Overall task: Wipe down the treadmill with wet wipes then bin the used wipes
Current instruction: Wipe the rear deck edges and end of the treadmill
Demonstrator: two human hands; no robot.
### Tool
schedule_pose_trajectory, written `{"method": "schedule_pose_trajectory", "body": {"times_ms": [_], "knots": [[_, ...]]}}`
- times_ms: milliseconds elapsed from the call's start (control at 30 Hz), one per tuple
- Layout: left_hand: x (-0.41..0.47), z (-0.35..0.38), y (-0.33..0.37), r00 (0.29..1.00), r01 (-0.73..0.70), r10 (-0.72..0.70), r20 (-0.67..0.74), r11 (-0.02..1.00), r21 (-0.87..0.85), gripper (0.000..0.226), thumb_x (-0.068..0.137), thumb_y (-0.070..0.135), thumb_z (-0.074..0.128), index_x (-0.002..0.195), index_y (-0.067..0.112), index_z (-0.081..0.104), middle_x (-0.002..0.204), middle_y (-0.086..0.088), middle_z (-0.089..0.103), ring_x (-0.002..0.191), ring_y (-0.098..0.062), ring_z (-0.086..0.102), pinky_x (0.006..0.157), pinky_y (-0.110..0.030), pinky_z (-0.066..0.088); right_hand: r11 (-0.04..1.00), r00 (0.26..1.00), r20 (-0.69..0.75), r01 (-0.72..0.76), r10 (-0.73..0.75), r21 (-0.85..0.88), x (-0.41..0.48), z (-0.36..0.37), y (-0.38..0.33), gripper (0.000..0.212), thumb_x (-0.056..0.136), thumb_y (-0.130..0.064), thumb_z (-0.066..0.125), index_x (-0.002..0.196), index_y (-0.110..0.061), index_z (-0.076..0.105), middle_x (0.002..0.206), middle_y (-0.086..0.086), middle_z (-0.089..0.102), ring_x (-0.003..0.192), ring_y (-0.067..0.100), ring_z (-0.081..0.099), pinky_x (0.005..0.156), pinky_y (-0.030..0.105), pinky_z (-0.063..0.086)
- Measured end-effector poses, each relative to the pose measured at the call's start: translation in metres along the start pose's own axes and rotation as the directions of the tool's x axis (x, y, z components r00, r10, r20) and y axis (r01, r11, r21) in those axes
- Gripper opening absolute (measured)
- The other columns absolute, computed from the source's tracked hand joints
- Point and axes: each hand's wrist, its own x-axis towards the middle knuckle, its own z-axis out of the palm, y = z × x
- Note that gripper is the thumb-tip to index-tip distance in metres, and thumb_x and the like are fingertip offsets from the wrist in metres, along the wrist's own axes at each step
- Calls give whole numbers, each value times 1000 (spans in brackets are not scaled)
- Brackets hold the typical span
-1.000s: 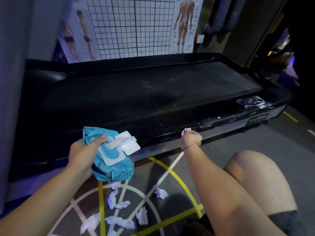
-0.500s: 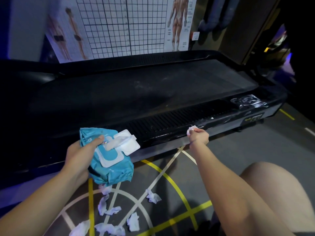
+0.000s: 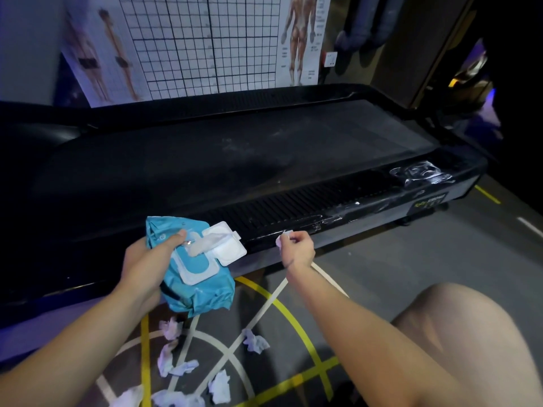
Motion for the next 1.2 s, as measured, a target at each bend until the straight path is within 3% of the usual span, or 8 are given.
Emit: {"method": "schedule_pose_trajectory", "body": {"times_ms": [67,200,433,667,800,933,1067,1200], "knots": [[2,0,0,1000,-5,5,-10,1000,8,17,93,15,79,109,10,77,95,-12,81,80,-27,80,67,-35,64,1000,1000,-9,14,-14,-9,4,-2,-3,13,78,-19,68,91,-16,67,72,-11,64,76,14,61,79,31,51],[5,-3,-2,1000,2,-2,-31,1000,0,21,93,16,80,112,9,76,97,-13,81,87,-31,80,84,-47,63,1000,998,-57,16,-15,26,13,-7,-6,13,79,-12,66,92,-11,67,73,-12,62,71,10,56,69,25,43],[10,2,-4,1000,-19,19,-13,1000,9,18,95,17,78,111,11,76,92,-9,81,77,-23,80,56,-30,62,983,962,-261,-36,83,181,49,-35,-23,7,87,-11,62,92,-14,67,67,-11,61,72,16,59,74,27,46],[19,13,-9,1000,14,-14,-26,1000,-21,22,92,19,81,113,13,76,101,-14,81,89,-36,80,89,-59,61,988,957,-274,-54,93,145,66,-56,-23,11,89,-8,62,96,-15,66,93,1,63,83,22,58,74,28,40],[22,25,-10,999,-1,0,-33,999,-34,20,93,16,80,111,11,76,97,-12,81,88,-33,80,80,-46,63,984,987,-148,-37,63,175,59,-48,-16,7,85,-6,65,88,-11,69,94,-3,72,92,21,69,83,27,49],[22,40,-10,1000,-5,4,-5,999,-47,19,93,15,80,111,10,76,96,-12,81,86,-31,80,73,-40,63,992,998,-31,-46,50,118,50,-35,-4,10,79,-11,70,81,-20,66,93,0,74,90,21,70,86,33,54],[21,54,-11,1000,0,-1,-1,997,-76,18,93,14,79,110,9,76,95,-12,81,85,-31,80,75,-44,64,983,988,-89,-115,129,146,58,-30,-4,12,77,-10,64,78,-21,59,89,7,74,74,25,66,77,34,56],[26,54,-13,1000,-15,14,-28,998,-56,17,93,14,79,109,10,76,93,-9,81,81,-27,80,68,-37,64,972,957,-249,-97,151,216,71,-39,-18,10,90,-10,57,83,-17,57,76,4,71,62,19,58,63,26,47]]}}
